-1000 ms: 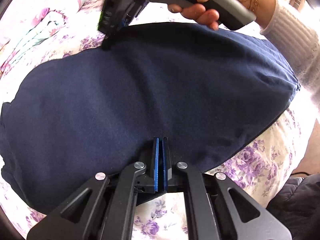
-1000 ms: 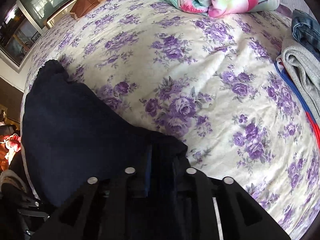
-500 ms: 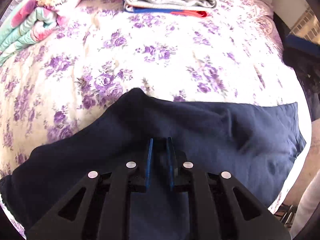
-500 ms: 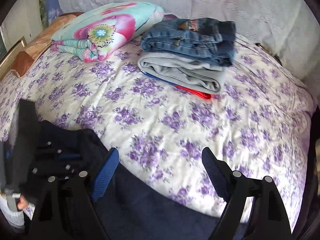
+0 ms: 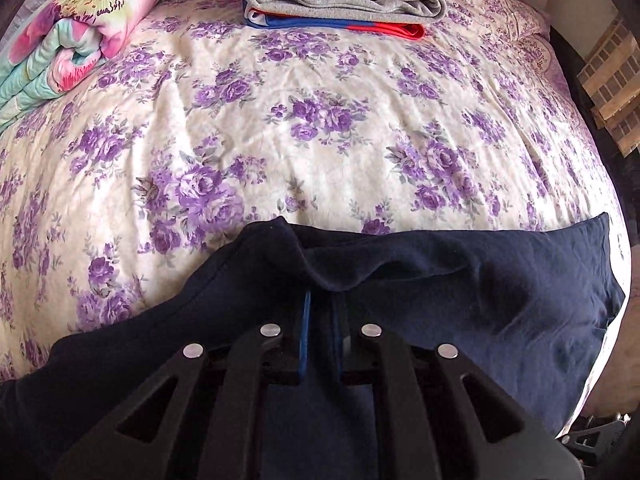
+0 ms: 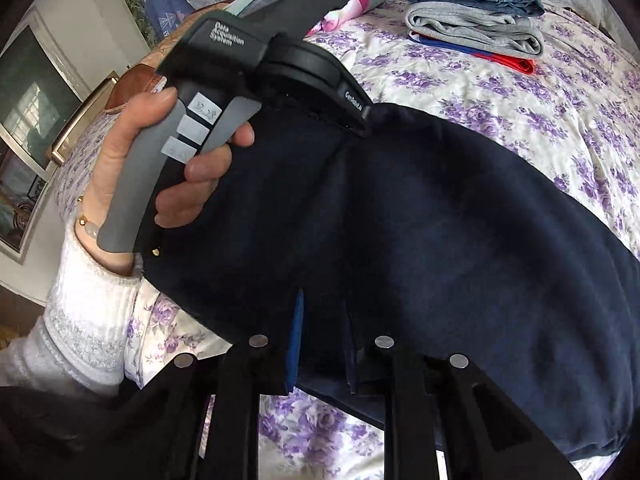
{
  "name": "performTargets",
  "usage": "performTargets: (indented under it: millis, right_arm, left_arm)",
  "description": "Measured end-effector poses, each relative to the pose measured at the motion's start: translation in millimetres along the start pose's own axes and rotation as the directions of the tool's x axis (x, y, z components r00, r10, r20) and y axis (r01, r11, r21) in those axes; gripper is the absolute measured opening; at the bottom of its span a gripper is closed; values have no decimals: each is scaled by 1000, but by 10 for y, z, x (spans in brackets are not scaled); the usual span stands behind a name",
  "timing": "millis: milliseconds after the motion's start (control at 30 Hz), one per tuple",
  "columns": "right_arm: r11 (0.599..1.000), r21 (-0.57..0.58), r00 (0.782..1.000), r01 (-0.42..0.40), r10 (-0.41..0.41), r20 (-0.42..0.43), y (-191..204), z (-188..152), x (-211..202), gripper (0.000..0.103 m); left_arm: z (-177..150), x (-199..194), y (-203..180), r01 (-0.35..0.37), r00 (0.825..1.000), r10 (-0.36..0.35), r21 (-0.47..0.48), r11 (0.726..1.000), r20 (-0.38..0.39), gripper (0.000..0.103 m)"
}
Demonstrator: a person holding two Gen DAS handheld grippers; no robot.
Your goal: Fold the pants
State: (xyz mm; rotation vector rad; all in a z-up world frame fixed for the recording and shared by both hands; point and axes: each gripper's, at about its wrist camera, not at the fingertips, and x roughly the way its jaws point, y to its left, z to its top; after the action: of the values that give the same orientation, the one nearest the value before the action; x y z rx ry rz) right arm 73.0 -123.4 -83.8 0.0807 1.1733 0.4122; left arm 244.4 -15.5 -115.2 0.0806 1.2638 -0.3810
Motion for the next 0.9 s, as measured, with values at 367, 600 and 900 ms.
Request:
performTargets:
  millis: [367, 600, 900]
  right_arm:
    - [981, 169, 996, -93, 90, 24, -62, -227, 48, 42]
    - [854, 519, 938, 46, -215, 270, -1150, -1015, -1268, 82]
    - [548, 822, 919, -152, -228, 321, -2339, -2176, -1533, 82]
  left_arm:
    - [-82, -42, -4, 12, 999, -13, 33, 999, 38, 9]
    - [-457, -437, -235, 166, 984, -169, 49, 985, 58, 6]
    - [-1359, -295, -1195, 181, 983, -180, 187, 966, -21, 9]
